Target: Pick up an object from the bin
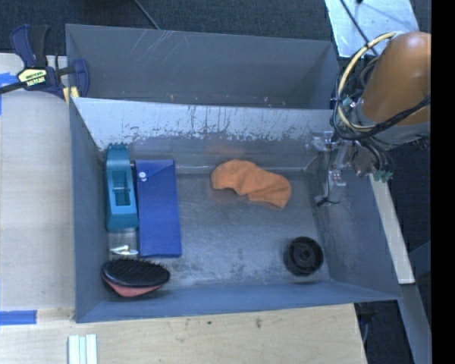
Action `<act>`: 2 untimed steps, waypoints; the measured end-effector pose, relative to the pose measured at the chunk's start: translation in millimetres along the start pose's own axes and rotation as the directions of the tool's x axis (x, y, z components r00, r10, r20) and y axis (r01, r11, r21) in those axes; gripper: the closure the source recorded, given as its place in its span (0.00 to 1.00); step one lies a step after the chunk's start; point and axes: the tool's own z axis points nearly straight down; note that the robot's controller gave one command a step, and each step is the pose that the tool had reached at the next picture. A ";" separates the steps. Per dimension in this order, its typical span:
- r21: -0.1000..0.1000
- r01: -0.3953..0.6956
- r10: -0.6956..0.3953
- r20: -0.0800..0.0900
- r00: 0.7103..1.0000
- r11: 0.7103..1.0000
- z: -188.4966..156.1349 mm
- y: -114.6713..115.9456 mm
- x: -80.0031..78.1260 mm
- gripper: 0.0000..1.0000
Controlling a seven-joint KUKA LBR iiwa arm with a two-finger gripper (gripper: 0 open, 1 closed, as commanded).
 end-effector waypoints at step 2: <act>0.001 -0.068 0.068 0.006 0.998 0.998 51.7 22.6 -7.4 0.00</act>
Offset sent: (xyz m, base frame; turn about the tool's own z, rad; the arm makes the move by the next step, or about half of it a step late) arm 0.0092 0.0403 -0.0904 0.1062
